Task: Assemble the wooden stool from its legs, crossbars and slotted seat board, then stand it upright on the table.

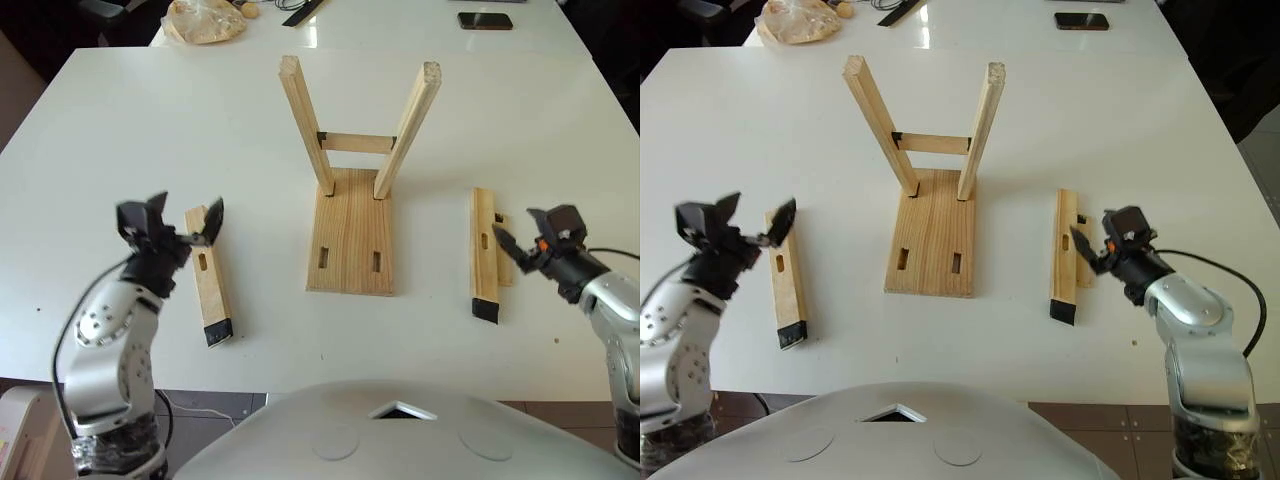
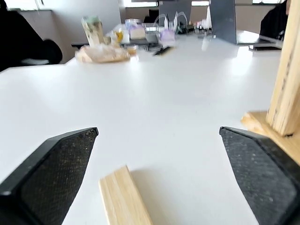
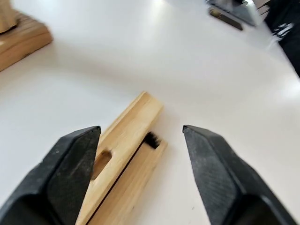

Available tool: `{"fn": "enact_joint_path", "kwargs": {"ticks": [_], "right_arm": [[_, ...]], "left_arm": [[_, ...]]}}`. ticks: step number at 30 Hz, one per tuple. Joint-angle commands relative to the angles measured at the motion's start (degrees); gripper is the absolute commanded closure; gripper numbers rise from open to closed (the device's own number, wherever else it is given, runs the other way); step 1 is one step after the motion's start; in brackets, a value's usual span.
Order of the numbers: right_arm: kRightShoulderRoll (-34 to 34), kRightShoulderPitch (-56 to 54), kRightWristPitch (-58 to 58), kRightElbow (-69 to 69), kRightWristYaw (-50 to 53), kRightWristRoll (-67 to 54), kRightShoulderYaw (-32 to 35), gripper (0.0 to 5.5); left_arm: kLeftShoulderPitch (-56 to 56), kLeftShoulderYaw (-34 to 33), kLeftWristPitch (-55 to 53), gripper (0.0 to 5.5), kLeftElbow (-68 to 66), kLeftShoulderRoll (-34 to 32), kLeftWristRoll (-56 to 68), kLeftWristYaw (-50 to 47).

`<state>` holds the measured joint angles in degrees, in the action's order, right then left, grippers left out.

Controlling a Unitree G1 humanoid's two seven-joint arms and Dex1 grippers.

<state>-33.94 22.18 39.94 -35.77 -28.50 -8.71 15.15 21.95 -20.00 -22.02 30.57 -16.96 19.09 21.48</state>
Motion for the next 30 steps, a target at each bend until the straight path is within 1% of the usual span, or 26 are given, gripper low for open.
{"fn": "enact_joint_path", "kwargs": {"ticks": [1,4,8,11,13,16,20,24,30], "right_arm": [[0.6,3.6,2.2,-3.5,0.6,-0.5,1.3,2.26],[2.4,5.7,3.3,-5.7,1.8,-0.9,1.0,2.26],[3.3,6.9,3.7,-5.8,2.5,-0.8,1.3,2.26],[3.9,5.2,3.8,-4.2,3.5,-1.1,2.9,2.26],[5.0,1.8,3.5,-2.8,4.1,-2.6,4.2,2.26],[4.9,-2.0,1.2,0.7,5.4,-1.7,4.0,2.26],[5.9,1.5,-1.8,2.2,6.0,0.1,1.4,2.26],[7.5,6.3,-7.4,2.5,6.9,2.1,0.2,2.26],[8.8,4.5,-10.1,4.7,8.0,1.7,1.1,2.26]], "left_arm": [[0.5,4.4,4.7,0.69,-1.8,1.2,-2.6,0.5],[1.2,7.5,7.1,0.69,-2.8,1.4,-4.6,0.3],[2.7,8.6,9.0,0.69,-3.2,1.7,-5.3,-0.1],[3.1,8.6,9.3,0.69,-3.1,1.7,-5.1,-0.5],[3.0,9.0,9.4,0.69,-3.1,1.9,-5.1,-0.8],[1.7,9.6,8.3,0.69,-3.1,3.9,-2.5,-1.6],[0.2,10.2,7.3,0.69,-3.1,4.6,-1.2,-2.1],[0.5,8.4,5.7,0.69,-2.8,5.1,2.6,-2.3],[-0.5,8.2,4.4,0.69,-2.1,5.8,4.6,-3.0]]}}
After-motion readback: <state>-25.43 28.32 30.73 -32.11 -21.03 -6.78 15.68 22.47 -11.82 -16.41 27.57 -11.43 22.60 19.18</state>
